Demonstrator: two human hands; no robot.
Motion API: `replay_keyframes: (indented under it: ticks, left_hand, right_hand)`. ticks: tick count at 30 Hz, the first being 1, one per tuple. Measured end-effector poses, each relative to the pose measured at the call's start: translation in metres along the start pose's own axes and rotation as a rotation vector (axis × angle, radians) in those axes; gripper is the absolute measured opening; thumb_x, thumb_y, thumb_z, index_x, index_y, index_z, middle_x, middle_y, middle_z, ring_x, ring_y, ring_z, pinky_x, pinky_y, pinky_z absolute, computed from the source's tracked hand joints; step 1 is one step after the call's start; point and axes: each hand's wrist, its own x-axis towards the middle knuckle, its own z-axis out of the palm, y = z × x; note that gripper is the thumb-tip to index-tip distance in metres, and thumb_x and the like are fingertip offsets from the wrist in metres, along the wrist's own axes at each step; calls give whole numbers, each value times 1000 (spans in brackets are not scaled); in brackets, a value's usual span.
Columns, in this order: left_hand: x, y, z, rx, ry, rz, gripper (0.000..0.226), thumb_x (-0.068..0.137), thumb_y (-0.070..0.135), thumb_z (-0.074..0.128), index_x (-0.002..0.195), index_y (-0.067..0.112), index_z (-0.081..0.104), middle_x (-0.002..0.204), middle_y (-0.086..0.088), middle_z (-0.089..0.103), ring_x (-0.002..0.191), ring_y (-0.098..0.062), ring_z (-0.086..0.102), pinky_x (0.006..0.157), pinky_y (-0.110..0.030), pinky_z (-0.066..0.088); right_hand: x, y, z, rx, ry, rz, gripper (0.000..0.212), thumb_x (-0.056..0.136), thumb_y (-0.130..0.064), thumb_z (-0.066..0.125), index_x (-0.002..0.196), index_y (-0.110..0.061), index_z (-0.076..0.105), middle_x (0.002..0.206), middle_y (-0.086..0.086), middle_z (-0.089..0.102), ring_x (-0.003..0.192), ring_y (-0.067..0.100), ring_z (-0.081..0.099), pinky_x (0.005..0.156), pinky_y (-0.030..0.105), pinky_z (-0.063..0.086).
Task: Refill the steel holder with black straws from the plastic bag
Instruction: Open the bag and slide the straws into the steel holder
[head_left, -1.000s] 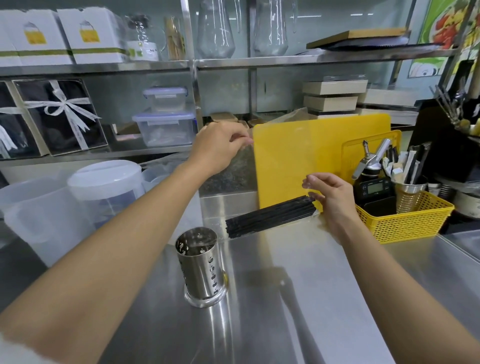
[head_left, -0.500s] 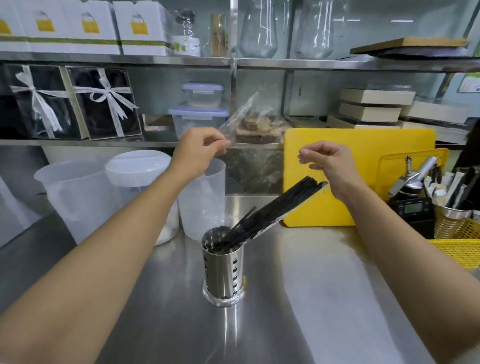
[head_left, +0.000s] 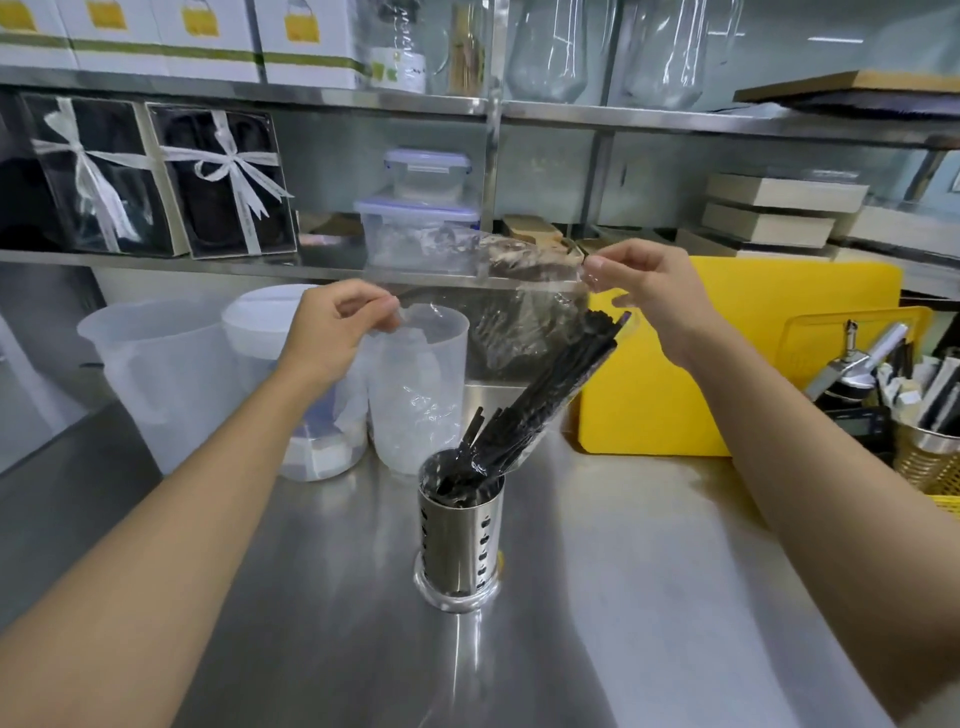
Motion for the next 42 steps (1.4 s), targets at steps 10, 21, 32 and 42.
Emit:
replay_keyframes:
  ticks: [10,21,32,42]
  left_hand:
    - [-14,-21,-16,-79,118,-98,19,88,4,56,76,17,63,56,15,69,56,1,62,66,-15,51]
    - [-15,-24,-30,-144,182,-177,14,88,11,57,77,17,63,57,11,70,56,-3,66,62,-21,53]
    - [-19,-27,-37,-179,220,-218,10,88,13,58,81,17,64,60,11,71,59,-5,66,72,-29,54]
    - [-14,-29,-42,-174,203,-210,11,86,12,60,78,18,66,59,10,71,58,-5,65,68,-24,51]
  right_hand:
    - [-13,15,11,89,1,96,20,84,-24,64,96,-9,69,88,1,68,84,11,63,84,37,49]
    - [-2,-12,21,109,11,-86,6,81,-15,68,80,-11,71,63,-9,69,65,7,61,66,23,52]
    - [2,-19,38,146,48,-119,8,82,-18,67,75,-16,68,56,-14,67,58,-1,59,56,14,44]
    - [2,-14,39,159,35,-68,7,83,-17,66,76,-16,68,58,-13,68,62,0,61,58,16,47]
